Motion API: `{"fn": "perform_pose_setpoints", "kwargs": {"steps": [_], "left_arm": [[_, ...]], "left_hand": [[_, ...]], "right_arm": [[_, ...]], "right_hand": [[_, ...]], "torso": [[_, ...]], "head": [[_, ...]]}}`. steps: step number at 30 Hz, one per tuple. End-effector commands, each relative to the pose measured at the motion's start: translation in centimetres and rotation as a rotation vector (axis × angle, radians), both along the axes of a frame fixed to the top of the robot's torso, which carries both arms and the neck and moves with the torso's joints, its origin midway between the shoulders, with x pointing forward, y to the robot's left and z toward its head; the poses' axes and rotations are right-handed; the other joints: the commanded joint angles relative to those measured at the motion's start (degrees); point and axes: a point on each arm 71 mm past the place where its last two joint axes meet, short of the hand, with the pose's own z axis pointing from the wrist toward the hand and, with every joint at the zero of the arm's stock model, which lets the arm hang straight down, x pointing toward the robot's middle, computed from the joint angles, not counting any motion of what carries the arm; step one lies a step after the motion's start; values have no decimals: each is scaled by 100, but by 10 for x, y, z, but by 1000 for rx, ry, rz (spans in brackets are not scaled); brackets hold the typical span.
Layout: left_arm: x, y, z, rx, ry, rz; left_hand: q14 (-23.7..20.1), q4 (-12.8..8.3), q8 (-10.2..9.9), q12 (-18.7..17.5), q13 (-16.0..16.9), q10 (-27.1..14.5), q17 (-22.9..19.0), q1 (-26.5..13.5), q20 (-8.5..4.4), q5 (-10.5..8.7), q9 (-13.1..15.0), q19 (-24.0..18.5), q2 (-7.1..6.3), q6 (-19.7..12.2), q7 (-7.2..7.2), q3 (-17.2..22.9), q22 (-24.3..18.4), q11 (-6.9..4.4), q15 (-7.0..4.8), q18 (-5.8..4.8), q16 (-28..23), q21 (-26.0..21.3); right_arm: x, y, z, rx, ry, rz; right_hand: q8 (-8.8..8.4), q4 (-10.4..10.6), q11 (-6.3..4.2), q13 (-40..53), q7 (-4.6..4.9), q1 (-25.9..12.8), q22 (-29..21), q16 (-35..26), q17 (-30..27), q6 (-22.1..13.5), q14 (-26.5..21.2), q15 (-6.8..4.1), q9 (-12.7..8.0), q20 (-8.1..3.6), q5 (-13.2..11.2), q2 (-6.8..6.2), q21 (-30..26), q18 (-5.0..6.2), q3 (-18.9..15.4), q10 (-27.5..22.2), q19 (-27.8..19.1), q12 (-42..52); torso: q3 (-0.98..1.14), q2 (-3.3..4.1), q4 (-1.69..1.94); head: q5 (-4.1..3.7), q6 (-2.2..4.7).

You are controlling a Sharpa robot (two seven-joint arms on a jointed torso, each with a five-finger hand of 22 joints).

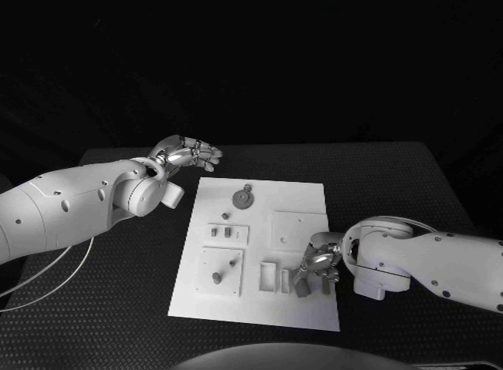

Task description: Assemble the parts on the task board

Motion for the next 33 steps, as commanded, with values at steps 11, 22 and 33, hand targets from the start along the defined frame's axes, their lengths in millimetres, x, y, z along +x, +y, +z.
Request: {"fn": "perform_pose_setpoints", "kwargs": {"steps": [11,22,33], "left_arm": [[1,-2,1,-7,-3,-7],[2,-4,0,-7,-2,-10],[2,-7,0,-9,-2,-16]], "left_hand": [[9,19,24,30,-3,20,11,6,3,0,-10,30,24,-33,11,-5,10,1,13,-43,-45,-23],[8,21,25,30,-5,17,16,3,6,0,-12,28,22,-34,8,-7,14,3,15,-43,-52,-27],[8,23,26,30,-6,14,22,2,8,0,-13,26,22,-34,6,-8,18,4,16,-43,-58,-31]], "right_arm": [[10,-2,26,83,57,-86],[16,18,25,132,112,-114],[19,38,16,144,120,-120]], "right_hand": [[39,61,-15,9,25,-140,51,-56,16,118,26,-28,8,58,50,-42,31,138,23,43,-12,-39],[30,81,-15,13,24,-203,49,-69,22,131,29,-28,-4,67,49,-77,31,138,3,41,-22,-54],[12,106,-14,26,25,-326,47,-90,34,139,28,-28,-23,77,25,-108,29,138,-52,30,-40,-74]], "torso": [[-4,-1,-1],[-5,5,4],[-7,13,13]], "head": [[13,17],[4,24],[5,14]]}}
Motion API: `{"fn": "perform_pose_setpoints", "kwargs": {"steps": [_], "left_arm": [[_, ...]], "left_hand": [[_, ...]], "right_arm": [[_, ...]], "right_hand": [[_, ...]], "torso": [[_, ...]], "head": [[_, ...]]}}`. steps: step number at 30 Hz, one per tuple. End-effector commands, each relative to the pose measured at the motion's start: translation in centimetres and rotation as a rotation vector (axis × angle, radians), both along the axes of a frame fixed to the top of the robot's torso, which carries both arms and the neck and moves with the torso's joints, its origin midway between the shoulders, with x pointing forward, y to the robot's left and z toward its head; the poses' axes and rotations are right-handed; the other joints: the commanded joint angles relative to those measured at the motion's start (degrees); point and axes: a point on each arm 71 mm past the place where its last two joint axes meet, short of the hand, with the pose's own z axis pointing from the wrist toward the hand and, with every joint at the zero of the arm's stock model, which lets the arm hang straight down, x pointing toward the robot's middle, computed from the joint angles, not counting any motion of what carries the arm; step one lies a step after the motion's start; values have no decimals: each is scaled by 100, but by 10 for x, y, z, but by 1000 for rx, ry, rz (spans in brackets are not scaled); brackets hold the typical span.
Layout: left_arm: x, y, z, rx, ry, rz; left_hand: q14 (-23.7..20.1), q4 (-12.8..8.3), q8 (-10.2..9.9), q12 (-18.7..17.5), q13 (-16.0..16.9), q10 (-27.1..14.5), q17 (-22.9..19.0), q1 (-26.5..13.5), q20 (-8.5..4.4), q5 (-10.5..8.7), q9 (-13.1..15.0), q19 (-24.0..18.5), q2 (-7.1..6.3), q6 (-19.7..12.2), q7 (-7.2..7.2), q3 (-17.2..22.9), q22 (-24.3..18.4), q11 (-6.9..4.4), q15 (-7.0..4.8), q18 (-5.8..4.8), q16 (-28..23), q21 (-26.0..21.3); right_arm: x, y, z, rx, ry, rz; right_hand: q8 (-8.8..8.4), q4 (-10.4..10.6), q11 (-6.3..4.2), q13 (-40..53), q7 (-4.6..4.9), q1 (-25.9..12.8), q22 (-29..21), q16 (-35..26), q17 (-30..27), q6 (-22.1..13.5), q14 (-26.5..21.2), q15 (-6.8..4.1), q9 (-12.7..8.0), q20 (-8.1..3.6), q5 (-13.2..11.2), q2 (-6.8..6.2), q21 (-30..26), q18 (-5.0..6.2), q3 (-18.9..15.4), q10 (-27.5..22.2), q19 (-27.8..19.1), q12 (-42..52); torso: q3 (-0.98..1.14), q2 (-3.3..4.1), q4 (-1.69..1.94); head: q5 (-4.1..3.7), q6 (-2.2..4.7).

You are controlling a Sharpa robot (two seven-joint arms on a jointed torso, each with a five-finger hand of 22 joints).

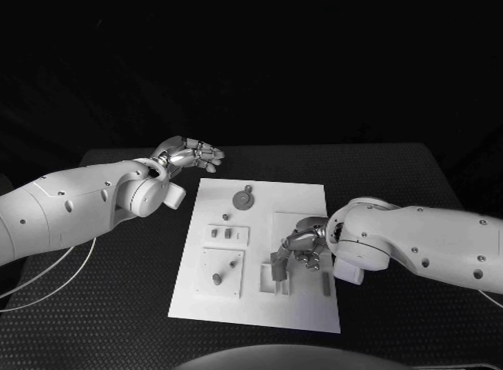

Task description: Assemble the parts on the task board

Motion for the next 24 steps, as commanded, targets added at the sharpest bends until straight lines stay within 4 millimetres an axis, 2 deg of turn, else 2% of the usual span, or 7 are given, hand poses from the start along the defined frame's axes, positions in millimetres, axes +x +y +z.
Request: {"fn": "perform_pose_setpoints", "kwargs": {"steps": [1,8,11,17,24], "left_arm": [[0,-4,1,-10,-2,-14],[0,-4,1,-11,-1,-15],[0,-4,1,-11,-2,-15],[0,-4,1,-11,-1,-16],[0,-4,1,-11,0,-16]], "left_hand": [[8,24,27,30,-6,14,9,2,8,0,-9,26,22,-34,6,-8,9,4,16,-43,-37,-32],[8,26,27,31,-6,13,13,1,9,0,-10,25,23,-35,4,-9,11,5,17,-43,-41,-34],[8,27,28,31,-7,13,15,0,10,0,-11,24,23,-35,4,-9,12,5,17,-43,-42,-35],[8,28,28,32,-7,12,17,0,10,0,-12,23,22,-35,3,-10,14,5,18,-43,-45,-37],[8,29,30,33,-8,11,21,0,11,0,-13,23,23,-34,4,-10,17,5,18,-43,-48,-40]], "right_arm": [[-1,2,-4,12,20,-23],[-8,7,-16,15,52,-15],[-10,8,-18,15,55,-16],[-10,8,-19,8,48,-8],[-8,6,-22,-6,31,-14]], "right_hand": [[-19,17,-15,10,62,-49,47,-22,10,100,17,-39,-8,35,-7,-6,29,140,-15,30,-1,-30],[-38,27,-8,16,68,-105,44,-38,14,86,10,-33,-21,39,-10,-27,22,140,-29,14,-18,-45],[-41,33,-7,18,69,-118,44,-41,15,84,10,-32,-23,39,-10,-25,21,140,-30,11,-21,-47],[-46,43,-6,21,71,-139,43,-45,16,83,10,-30,-27,41,-11,-23,20,140,-32,9,-23,-51],[-51,63,-5,27,72,-185,40,-52,21,85,10,-29,-33,42,-15,-21,20,140,-40,6,-26,-55]], "torso": [[-2,7,11],[-3,6,8],[6,6,-3],[6,-1,-13],[5,0,-8]], "head": [[4,-20],[37,-46],[62,-60],[71,-65],[70,-66]]}}
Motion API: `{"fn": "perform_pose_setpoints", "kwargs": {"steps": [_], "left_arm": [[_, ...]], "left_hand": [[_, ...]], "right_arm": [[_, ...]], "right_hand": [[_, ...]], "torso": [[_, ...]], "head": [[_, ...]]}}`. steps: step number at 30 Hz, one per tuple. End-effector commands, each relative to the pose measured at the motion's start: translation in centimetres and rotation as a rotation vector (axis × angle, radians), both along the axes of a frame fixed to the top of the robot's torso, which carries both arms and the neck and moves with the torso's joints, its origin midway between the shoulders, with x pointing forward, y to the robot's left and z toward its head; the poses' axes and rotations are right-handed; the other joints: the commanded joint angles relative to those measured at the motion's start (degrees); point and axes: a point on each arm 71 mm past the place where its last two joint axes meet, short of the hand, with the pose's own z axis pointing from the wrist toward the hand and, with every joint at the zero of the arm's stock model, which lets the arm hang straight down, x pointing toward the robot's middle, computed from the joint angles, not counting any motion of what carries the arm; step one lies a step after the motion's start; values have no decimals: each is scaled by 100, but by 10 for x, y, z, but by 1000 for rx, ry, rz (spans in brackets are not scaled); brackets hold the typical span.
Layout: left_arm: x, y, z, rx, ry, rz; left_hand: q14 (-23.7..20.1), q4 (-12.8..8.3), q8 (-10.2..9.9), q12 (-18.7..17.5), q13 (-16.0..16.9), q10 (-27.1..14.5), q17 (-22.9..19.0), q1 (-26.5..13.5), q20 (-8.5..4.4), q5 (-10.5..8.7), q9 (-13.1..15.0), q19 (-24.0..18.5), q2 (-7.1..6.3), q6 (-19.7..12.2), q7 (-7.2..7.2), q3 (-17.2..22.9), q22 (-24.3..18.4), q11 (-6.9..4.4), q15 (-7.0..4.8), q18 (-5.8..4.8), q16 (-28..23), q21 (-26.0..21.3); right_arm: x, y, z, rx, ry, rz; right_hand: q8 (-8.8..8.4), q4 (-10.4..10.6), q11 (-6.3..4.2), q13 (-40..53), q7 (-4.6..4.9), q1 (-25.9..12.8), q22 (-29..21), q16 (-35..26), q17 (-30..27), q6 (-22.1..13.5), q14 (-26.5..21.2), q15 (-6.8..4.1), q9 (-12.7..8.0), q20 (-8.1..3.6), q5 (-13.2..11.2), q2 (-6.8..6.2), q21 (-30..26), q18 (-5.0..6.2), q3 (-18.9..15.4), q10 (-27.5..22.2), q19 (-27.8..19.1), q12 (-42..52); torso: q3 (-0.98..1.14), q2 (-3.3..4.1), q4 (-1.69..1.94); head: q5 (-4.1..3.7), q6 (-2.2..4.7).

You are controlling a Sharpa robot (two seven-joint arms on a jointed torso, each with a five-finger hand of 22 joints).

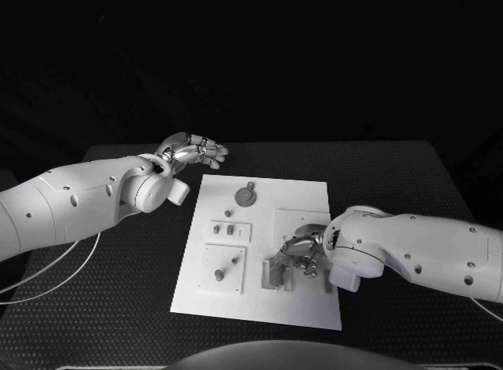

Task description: Assemble the parts on the task board

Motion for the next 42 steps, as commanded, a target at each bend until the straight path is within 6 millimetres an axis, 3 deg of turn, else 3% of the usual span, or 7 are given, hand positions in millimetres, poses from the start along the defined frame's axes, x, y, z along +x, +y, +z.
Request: {"fn": "perform_pose_setpoints", "kwargs": {"steps": [1,9,19,34,42], "left_arm": [[0,-2,1,-10,-1,-12],[0,-2,1,-9,-1,-11],[-1,-1,1,-9,1,-10],[-1,0,1,-8,1,-9],[-1,-1,1,-9,1,-11]], "left_hand": [[9,29,30,33,-8,11,7,0,11,0,-8,23,23,-34,4,-10,7,5,18,-43,-26,-40],[9,32,32,34,-8,11,11,-1,11,-1,-9,23,24,-33,6,-10,10,5,18,-43,-29,-42],[10,33,33,35,-9,11,15,0,12,0,-10,23,23,-32,7,-10,12,5,19,-43,-32,-44],[10,36,35,36,-10,9,21,-1,12,0,-12,22,23,-32,8,-10,17,6,19,-43,-38,-48],[11,38,36,36,-10,7,25,-1,13,0,-13,22,23,-32,9,-10,19,6,19,-43,-41,-50]], "right_arm": [[0,1,-1,-11,-13,11],[-1,3,-5,-16,-2,29],[-4,5,-8,-20,6,46],[-7,5,-9,-22,12,62],[-8,6,-9,-25,5,76]], "right_hand": [[-25,27,-6,9,59,-77,40,-29,8,62,0,-40,-7,21,-26,-1,19,137,-14,6,-6,-33],[-45,73,-2,23,63,-196,34,-44,18,46,0,-38,-20,21,-38,-72,15,137,-36,-13,-15,-44],[-49,80,-2,26,64,-207,33,-47,20,42,0,-38,-22,20,-39,-77,14,137,-32,-17,-16,-47],[-54,78,-1,29,65,-211,32,-52,21,35,-1,-37,-24,18,-39,-80,12,137,-24,-24,-20,-50],[-69,94,9,40,75,-263,29,-74,26,13,-13,-29,-30,20,-47,-197,5,137,-27,-56,-40,-65]], "torso": [[3,-1,2],[-5,2,8],[-1,1,2],[3,1,1],[-1,-1,-1]], "head": [[1,-4],[7,-11],[46,-43],[48,-40],[60,-41]]}}
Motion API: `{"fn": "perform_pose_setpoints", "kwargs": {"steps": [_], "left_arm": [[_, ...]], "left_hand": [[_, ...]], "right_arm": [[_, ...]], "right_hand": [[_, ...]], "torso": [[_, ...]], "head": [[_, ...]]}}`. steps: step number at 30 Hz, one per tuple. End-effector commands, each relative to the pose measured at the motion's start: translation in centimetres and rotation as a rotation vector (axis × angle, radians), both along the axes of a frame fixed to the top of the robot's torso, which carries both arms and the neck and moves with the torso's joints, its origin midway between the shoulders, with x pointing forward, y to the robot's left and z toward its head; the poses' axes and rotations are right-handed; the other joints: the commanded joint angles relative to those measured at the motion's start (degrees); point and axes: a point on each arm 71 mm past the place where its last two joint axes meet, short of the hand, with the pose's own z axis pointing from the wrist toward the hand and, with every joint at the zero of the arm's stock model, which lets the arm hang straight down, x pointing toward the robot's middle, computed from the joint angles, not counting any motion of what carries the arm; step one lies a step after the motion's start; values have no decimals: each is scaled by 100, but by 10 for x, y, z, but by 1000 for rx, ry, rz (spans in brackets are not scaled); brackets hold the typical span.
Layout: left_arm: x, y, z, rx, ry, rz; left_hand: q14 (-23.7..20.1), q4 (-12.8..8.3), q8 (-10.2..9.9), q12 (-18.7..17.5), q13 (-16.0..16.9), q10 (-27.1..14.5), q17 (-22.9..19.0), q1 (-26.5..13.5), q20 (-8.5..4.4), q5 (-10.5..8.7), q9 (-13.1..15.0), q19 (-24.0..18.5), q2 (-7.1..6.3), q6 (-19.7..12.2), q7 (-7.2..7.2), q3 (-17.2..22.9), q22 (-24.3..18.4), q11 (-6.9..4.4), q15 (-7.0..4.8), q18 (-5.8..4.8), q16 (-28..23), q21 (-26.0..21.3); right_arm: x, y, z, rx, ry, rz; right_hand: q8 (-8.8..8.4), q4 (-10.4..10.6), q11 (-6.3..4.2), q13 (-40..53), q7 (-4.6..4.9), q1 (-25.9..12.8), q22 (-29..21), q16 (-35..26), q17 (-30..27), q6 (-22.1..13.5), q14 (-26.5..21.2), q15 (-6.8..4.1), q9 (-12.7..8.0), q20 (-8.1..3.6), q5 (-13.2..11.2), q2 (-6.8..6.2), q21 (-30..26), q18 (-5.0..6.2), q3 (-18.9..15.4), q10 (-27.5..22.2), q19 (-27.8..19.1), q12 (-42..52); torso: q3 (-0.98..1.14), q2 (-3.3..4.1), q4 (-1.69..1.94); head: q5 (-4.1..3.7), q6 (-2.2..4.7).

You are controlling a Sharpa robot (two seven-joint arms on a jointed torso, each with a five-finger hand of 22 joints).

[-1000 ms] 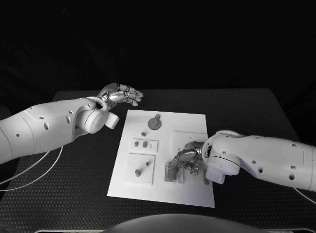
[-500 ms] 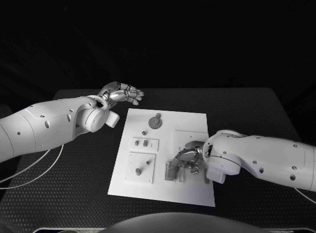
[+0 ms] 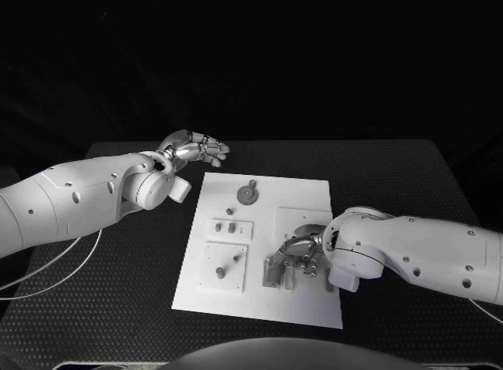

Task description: Assemble the parts on the task board

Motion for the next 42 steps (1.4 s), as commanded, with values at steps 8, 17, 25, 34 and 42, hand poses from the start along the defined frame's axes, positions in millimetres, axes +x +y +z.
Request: {"fn": "perform_pose_setpoints", "kwargs": {"steps": [8,17,25,34,42], "left_arm": [[0,-3,1,-10,-1,-13],[0,-2,1,-10,-1,-13],[0,-3,1,-10,-1,-13],[1,-1,1,-8,-2,-10],[1,-1,0,-8,-3,-9]], "left_hand": [[11,39,37,37,-6,6,14,1,13,0,-10,22,24,-32,9,-9,8,6,20,-43,-22,-31],[12,40,38,38,-7,5,18,2,13,0,-11,22,24,-32,9,-9,11,7,20,-43,-26,-34],[12,43,39,39,-8,4,22,1,13,-1,-13,23,25,-32,9,-9,14,7,20,-43,-29,-36],[13,47,40,40,-8,4,27,-1,14,-1,-14,24,27,-32,10,-9,17,7,20,-43,-33,-38],[14,50,41,41,-8,4,31,-3,14,-1,-15,24,29,-31,12,-10,19,7,20,-43,-36,-40]], "right_arm": [[-7,2,-6,-22,30,65],[-8,2,-6,-32,20,81],[-4,-3,-4,-16,-34,64],[1,-7,12,85,-188,106],[11,-13,34,144,-380,153]], "right_hand": [[-101,171,39,32,52,-288,21,-57,24,-165,-62,-4,-20,25,-32,-389,-9,126,-172,-135,-73,-38],[-104,144,47,51,60,-242,22,-60,42,-190,-84,5,-11,16,-31,-358,-13,126,-210,-171,-96,-32],[-90,144,46,58,57,-236,22,-59,49,-173,-87,5,0,16,-31,-310,-11,126,-229,-177,-101,-26],[-109,150,50,63,65,-50,5,-81,57,-235,-76,3,9,-3,-30,-520,-12,126,-191,-150,-78,-14],[-159,-12,87,74,106,292,-5,-129,65,-364,-112,37,8,25,-11,-576,-33,126,-288,-211,-120,-25]], "torso": [[1,1,-1],[3,-1,-1],[2,2,-2],[10,-4,-1],[2,1,-1]], "head": [[9,-15],[20,-22],[19,-15],[23,27],[30,87]]}}
